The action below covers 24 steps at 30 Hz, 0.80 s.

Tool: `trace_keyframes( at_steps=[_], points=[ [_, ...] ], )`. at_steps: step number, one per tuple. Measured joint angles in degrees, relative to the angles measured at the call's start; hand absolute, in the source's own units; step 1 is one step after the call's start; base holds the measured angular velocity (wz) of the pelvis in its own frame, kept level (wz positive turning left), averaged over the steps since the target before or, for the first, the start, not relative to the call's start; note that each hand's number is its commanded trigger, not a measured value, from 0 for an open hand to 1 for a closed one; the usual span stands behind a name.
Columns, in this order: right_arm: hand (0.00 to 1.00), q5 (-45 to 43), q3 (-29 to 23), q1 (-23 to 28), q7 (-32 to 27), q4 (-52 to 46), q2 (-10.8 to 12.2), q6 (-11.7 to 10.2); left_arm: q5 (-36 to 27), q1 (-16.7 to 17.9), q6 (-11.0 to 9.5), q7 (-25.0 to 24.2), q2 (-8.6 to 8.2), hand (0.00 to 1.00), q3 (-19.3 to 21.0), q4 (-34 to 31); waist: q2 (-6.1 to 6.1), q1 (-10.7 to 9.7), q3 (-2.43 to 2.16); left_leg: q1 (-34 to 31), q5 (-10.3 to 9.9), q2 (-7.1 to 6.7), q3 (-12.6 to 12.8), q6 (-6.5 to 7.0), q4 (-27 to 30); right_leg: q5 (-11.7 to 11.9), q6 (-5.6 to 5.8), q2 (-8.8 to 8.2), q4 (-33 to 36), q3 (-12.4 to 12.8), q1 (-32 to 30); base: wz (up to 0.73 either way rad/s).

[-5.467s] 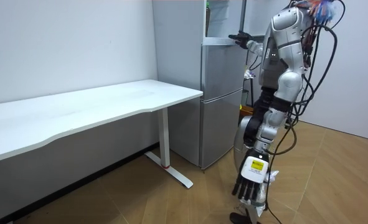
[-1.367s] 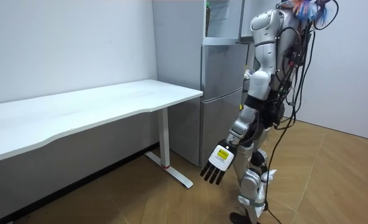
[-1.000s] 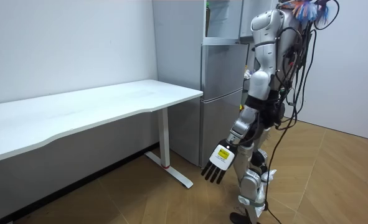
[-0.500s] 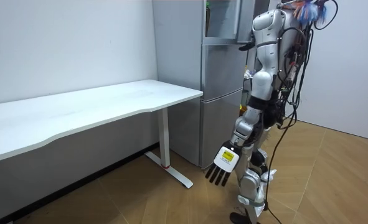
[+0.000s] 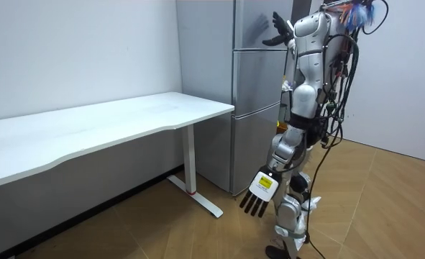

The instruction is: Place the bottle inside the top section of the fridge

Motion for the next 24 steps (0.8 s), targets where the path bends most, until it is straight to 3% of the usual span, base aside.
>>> trace_keyframes(
  at_steps=[2, 18, 24],
  points=[
    [0.0, -1.4, 0.5, -0.1, 0.8, 0.0, 0.1, -1.3, 0.1, 0.0, 0.0, 0.0, -0.02, 0.0, -1.0, 0.0, -0.02, 0.0, -0.01, 0.0, 0.0, 0.06, 0.0, -0.01, -0.3, 0.3, 0.07, 0.08, -0.7, -0.2, 0.3, 0.04],
    [0.0, -2.3, 3.4, -0.1, 5.1, 0.0, 1.9, -2.2, 2.3, 0.1, 0.3, 0.8, -0.23, 0.0, -1.5, -0.2, 1.15, 1.5, -0.11, 0.1, -0.1, 0.15, -0.3, -0.07, -0.2, 0.5, -0.06, 0.03, -0.6, -0.5, 0.6, 0.0],
    [0.0, -2.4, 5.0, -0.1, 5.7, 0.4, 3.3, -2.8, 2.7, 0.1, 1.1, 0.7, -0.23, 0.0, -3.6, -0.1, 1.43, 1.5, -0.06, 0.0, -0.1, 0.12, -0.3, -0.06, 0.2, 0.6, -0.05, -0.01, -0.7, -0.5, 0.8, 0.0]
  ],
)
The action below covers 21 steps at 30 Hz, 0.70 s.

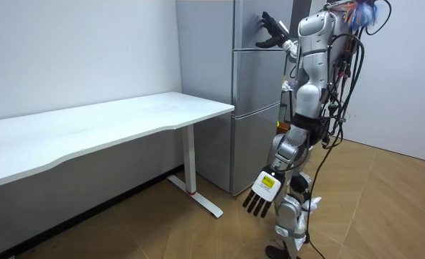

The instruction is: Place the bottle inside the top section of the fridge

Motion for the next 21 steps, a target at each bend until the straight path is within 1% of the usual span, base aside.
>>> trace_keyframes(
  at_steps=[2, 5, 7, 9, 11, 15, 18, 21],
  points=[
    [0.0, 0.0, 0.8, 0.0, 0.1, 0.2, 0.2, -0.5, 0.0, 0.0, 0.0, -0.3, -0.01, 0.0, 0.0, 0.1, 0.27, 0.0, 0.01, 0.0, 0.0, 0.01, 0.0, 0.0, 0.0, 0.0, -0.02, -0.04, 0.0, -0.3, 0.0, 0.0],
    [0.0, -0.1, 1.8, 0.0, -0.2, 0.4, 0.3, -0.7, 0.0, 0.0, 0.0, -0.3, 0.0, 0.0, 0.0, 0.1, 0.51, 0.1, 0.02, 0.0, 0.0, 0.03, 0.0, 0.0, 0.1, 0.1, -0.05, -0.06, 0.0, -0.3, 0.0, 0.0],
    [0.0, -0.4, 2.2, 0.0, -0.6, 1.1, 0.3, -1.3, 0.0, 0.0, 0.1, -0.4, 0.0, 0.0, 0.0, 0.1, 0.52, 0.2, 0.04, 0.0, 0.0, 0.05, 0.0, 0.0, 0.1, 0.1, -0.09, -0.09, 0.0, -0.5, 0.0, 0.0],
    [0.0, -0.4, 3.3, 0.0, -1.9, 1.4, 0.1, -1.3, 0.0, -0.1, 0.1, -0.4, 0.0, 0.0, -0.1, 0.1, 0.46, 0.5, 0.08, 0.0, 0.0, 0.06, 0.0, 0.0, 0.2, 0.1, -0.14, -0.12, 0.0, -0.7, 0.0, 0.0],
    [0.0, -0.3, 4.1, 0.0, -2.8, 2.0, 0.1, -1.4, 0.0, -0.1, 0.2, -0.3, 0.1, 0.0, -1.1, 0.1, 0.44, 0.8, 0.09, 0.0, 0.0, 0.06, 0.0, 0.0, 0.2, 0.1, -0.13, -0.15, 0.0, -0.8, 0.0, 0.0],
    [0.0, -0.6, 4.2, 0.0, -3.4, 2.5, 0.1, -1.8, 0.0, -0.4, 0.2, -0.3, 0.1, 0.0, -1.3, 0.5, 0.42, 1.1, 0.1, -0.1, 0.0, 0.06, -0.1, 0.0, 0.3, 0.2, -0.16, -0.17, -0.1, -0.8, -0.1, 0.0],
    [0.0, -0.4, 4.2, 0.0, -3.5, 3.2, 0.1, -2.4, 0.0, -0.5, 1.1, -0.3, 0.11, 0.0, -1.3, 0.5, 0.43, 1.1, 0.09, -0.1, 0.0, 0.1, -0.1, 0.0, 0.4, 0.2, -0.17, -0.14, -0.6, -0.8, 0.1, 0.0],
    [0.0, -0.2, 4.1, 0.0, -3.6, 3.8, 0.1, -2.5, 0.0, -0.6, 1.3, -0.4, 0.11, 0.0, -1.3, 0.5, 0.38, 0.9, 0.1, 0.0, 0.0, 0.15, -0.4, 0.0, 0.4, 0.6, -0.16, -0.15, -1.0, -0.9, 0.7, 0.04]
  ],
)
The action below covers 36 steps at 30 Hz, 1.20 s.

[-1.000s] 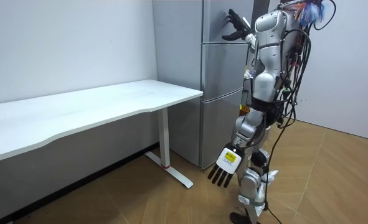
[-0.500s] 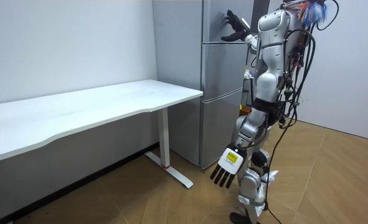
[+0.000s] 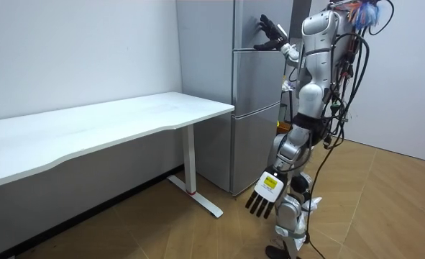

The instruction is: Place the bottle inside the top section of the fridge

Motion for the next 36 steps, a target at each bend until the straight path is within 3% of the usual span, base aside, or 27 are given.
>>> trace_keyframes(
  at_steps=[12, 19, 22, 26, 31, 36],
  points=[
    [0.0, 5.6, -0.7, -0.2, 0.4, 2.8, -0.2, -3.2, 0.0, -0.2, 0.2, -0.9, -0.09, 0.0, 0.1, 0.2, -0.38, -1.3, -0.01, 0.3, 0.0, -0.15, -0.8, 0.03, 0.1, 0.2, 0.21, 0.08, -0.8, -0.4, 1.1, 0.04],
    [0.0, 11.2, -7.6, -0.1, -0.5, 6.7, -0.5, -4.9, -0.1, 0.5, 0.5, 0.3, 0.13, 0.0, 2.5, 0.0, -1.22, -2.6, -0.18, 0.5, 0.0, -0.42, -2.1, 0.11, 0.2, 0.1, 0.36, -0.59, -1.0, -1.5, 1.8, 0.09],
    [0.0, 17.4, -10.9, -0.2, -1.8, 11.8, -0.7, -4.2, 0.0, 1.0, 0.9, 0.3, 0.01, 0.0, 2.5, -0.4, -1.45, -2.6, -0.29, 0.9, -0.1, -0.48, -2.3, 0.26, 0.4, 0.0, 0.53, -0.69, -1.0, -1.6, 2.4, 0.07],
    [0.0, 24.9, -15.0, 0.3, -3.0, 18.0, -0.7, -0.7, 0.0, 1.8, 1.1, 0.2, -0.2, 0.0, 2.6, -1.6, -1.14, -2.9, -0.31, 0.5, -0.3, -0.63, -2.3, 0.43, 0.9, -0.1, 0.64, -0.84, -0.7, -1.5, 2.1, 0.0],
    [0.0, 36.1, -19.4, 0.4, -6.6, 24.1, -0.7, 0.8, 0.0, 2.2, 1.4, 0.4, -0.36, 0.0, 5.0, -2.8, -0.43, -4.1, -0.39, -0.2, -0.2, -0.75, -2.6, 0.46, 1.0, -0.1, 0.75, -0.86, -0.7, -1.6, 1.7, 0.04],
    [0.0, 41.1, -20.6, 1.0, -9.6, 28.6, -0.6, 2.0, -0.1, 2.1, 2.7, 0.6, -0.6, 0.0, 5.3, -4.0, 0.55, -5.4, -0.46, -0.2, -0.2, -1.05, -2.4, 0.47, 0.8, -0.1, 0.76, -0.67, -0.7, -1.5, 1.5, -0.01]
  ],
)
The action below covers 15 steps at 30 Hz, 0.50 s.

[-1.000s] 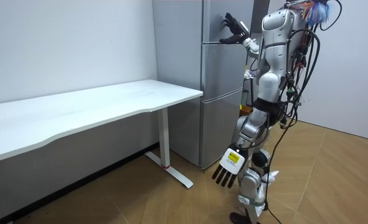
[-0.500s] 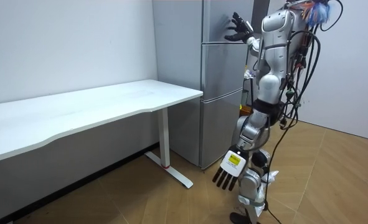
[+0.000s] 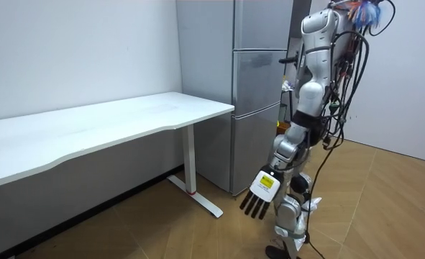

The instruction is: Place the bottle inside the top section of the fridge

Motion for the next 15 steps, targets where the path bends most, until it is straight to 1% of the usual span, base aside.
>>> trace_keyframes(
  at_steps=[1, 4, 5, 7, 9, 12, 15],
  points=[
    [0.0, 0.4, 0.0, 0.4, -0.4, 2.2, 0.4, 0.3, -0.2, 0.0, 0.0, 0.5, -0.12, 0.0, 0.0, -0.3, 0.2, -0.2, -0.09, 0.0, 0.0, 0.0, 0.0, 0.0, -0.1, 0.0, 0.0, -0.04, 0.0, -0.1, 0.0, 0.0],
    [0.0, 2.4, 0.4, 2.4, -2.7, 6.0, 1.8, 1.5, -0.3, -0.5, 0.0, 1.8, -0.16, 0.0, -0.1, -0.7, 0.5, -0.3, -0.17, 0.0, 0.0, 0.08, 0.1, 0.0, 0.0, -0.1, -0.01, -0.16, 0.1, 0.0, -0.3, -0.01],
    [0.0, 2.5, 0.4, 2.6, -3.1, 7.1, 2.3, 1.6, -0.4, -0.5, 0.0, 2.0, -0.15, 0.0, 0.0, -0.8, 0.49, -0.3, -0.17, 0.0, 0.0, 0.06, 0.0, -0.01, 0.0, -0.2, 0.01, -0.19, 0.2, 0.0, -0.3, 0.0],
    [0.0, 3.6, 0.5, 2.6, -4.7, 12.6, 3.5, 2.1, -1.1, -0.5, 0.1, 2.4, -0.28, 0.0, -0.3, -1.0, 0.44, -0.4, -0.17, 0.1, 0.0, 0.0, 0.1, 0.0, 0.0, -0.3, 0.03, -0.24, 0.3, 0.0, -0.2, 0.0],
    [0.0, 4.3, 0.5, 2.6, -5.2, 16.5, 3.7, 2.8, -1.7, -0.7, 0.1, 2.3, -0.46, 0.0, -0.6, -1.1, 0.4, -0.4, -0.15, 0.1, 0.0, -0.01, 0.1, 0.02, 0.0, -0.3, 0.05, -0.29, 0.2, 0.1, -0.2, 0.0],
    [0.0, 4.2, 1.1, 3.1, -5.3, 22.2, 3.8, 2.7, -3.6, -0.8, 0.1, 2.3, -0.57, 0.0, -0.5, -1.0, 0.56, -0.3, -0.03, 0.2, 0.0, -0.01, 0.1, 0.03, -0.1, -0.3, 0.1, -0.29, 0.1, 0.0, -0.2, 0.0],
    [0.0, 4.2, 2.9, 3.6, -6.0, 27.4, 4.9, 2.7, -4.5, -1.2, 0.1, 2.3, -1.23, 0.0, -0.5, -0.9, 0.72, -0.2, 0.12, 0.1, 0.0, 0.0, -0.1, 0.03, -0.3, -0.3, 0.1, -0.26, 0.0, -0.1, -0.5, 0.0]
  ],
)
